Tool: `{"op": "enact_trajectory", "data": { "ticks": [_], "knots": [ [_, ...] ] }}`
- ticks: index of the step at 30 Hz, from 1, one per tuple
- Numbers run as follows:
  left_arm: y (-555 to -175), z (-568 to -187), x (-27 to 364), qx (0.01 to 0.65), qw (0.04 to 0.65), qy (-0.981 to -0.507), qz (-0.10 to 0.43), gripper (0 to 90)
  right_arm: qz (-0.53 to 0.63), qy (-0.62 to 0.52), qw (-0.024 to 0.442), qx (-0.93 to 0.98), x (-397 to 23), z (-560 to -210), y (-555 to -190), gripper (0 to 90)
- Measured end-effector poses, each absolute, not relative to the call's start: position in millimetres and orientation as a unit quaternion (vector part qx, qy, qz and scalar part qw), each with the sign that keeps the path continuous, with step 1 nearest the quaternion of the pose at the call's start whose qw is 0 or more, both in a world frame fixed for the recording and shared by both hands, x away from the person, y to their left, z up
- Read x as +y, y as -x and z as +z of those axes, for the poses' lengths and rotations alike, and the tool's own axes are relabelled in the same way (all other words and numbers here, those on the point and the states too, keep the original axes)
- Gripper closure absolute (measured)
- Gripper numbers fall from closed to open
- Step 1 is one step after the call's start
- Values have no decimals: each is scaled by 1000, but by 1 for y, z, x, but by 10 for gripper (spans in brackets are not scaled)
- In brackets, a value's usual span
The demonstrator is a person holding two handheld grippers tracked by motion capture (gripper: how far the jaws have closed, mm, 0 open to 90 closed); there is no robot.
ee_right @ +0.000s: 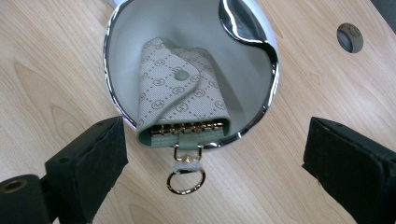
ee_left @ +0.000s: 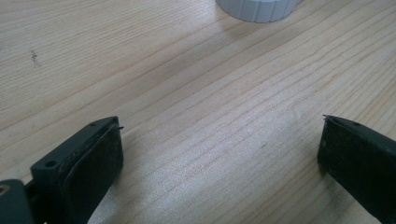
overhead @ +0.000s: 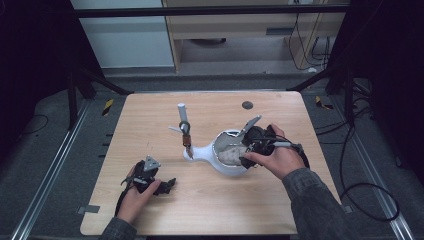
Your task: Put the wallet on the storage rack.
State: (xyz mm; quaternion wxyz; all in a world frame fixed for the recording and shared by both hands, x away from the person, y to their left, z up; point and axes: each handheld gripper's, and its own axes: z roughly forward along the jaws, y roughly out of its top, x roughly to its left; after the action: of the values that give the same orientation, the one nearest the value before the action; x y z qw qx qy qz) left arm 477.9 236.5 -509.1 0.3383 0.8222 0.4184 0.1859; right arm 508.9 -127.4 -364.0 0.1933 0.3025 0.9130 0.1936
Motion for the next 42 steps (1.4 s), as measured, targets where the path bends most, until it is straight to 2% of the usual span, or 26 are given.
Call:
{"op": "enact_trajectory", "data": {
  "ticks": [23, 42],
  "knots": [
    [-478, -509, 237, 418, 339, -822, 186, 0, 257, -348, 226, 873, -171, -358, -511, 82],
    [-478, -509, 237, 419, 338, -822, 185, 0, 309, -401, 234, 830, -205, -376, -509, 59]
  ]
}}
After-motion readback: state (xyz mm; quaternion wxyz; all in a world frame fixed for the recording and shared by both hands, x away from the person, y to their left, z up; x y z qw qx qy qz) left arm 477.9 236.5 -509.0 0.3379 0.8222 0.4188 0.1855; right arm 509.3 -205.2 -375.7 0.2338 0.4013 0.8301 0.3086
